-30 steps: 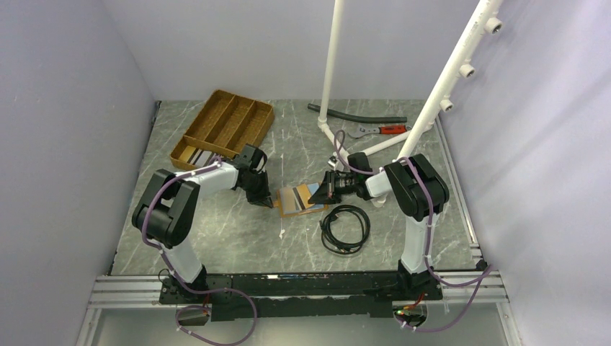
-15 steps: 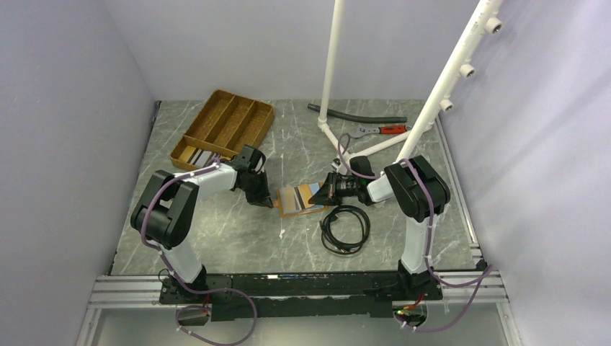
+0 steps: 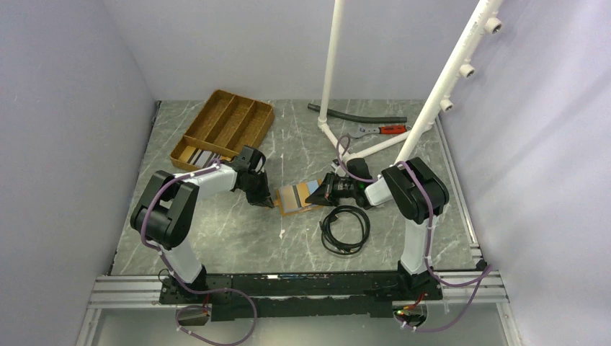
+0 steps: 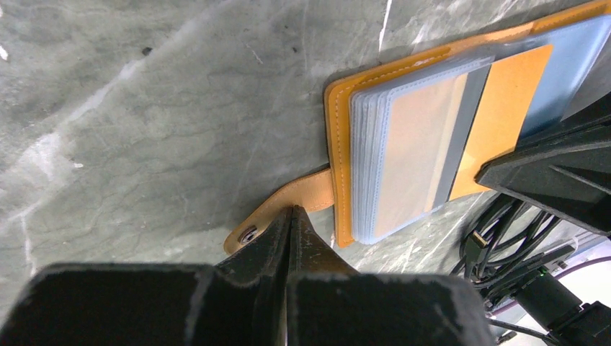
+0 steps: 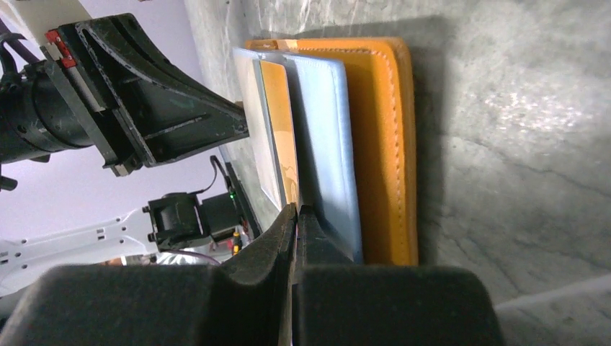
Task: Put the credit cards into the card holder
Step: Insert the credit card into the card holder.
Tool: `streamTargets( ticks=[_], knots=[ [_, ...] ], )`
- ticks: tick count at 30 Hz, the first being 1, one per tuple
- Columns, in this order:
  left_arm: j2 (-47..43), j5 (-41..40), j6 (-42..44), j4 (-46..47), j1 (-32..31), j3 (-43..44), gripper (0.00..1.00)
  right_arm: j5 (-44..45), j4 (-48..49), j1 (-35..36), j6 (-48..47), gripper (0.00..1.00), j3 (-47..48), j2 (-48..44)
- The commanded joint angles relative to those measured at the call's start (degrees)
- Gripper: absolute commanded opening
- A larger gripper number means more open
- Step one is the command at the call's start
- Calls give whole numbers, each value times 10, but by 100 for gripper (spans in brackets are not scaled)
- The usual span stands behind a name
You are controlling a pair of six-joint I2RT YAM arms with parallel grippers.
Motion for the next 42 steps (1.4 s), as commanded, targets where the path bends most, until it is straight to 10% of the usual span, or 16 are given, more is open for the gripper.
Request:
streamTargets(
  ticks=[1, 16, 25, 36, 42],
  knots=[
    [48, -30, -3, 2, -27, -31, 5, 68, 34, 17, 18, 0, -14, -14],
    [63, -28, -3, 6, -36, -1, 5, 107, -92, 75, -99, 0, 39, -20],
    [53, -40, 2, 1, -35, -14, 5, 217, -400, 72, -281, 29, 107, -117],
    [53, -38, 4, -1, -36, -14, 5, 245, -465, 62, -339, 49, 168, -133],
    [56, -32, 3, 5, -36, -16, 5, 212, -435, 56, -333, 34, 192, -104]
  ],
)
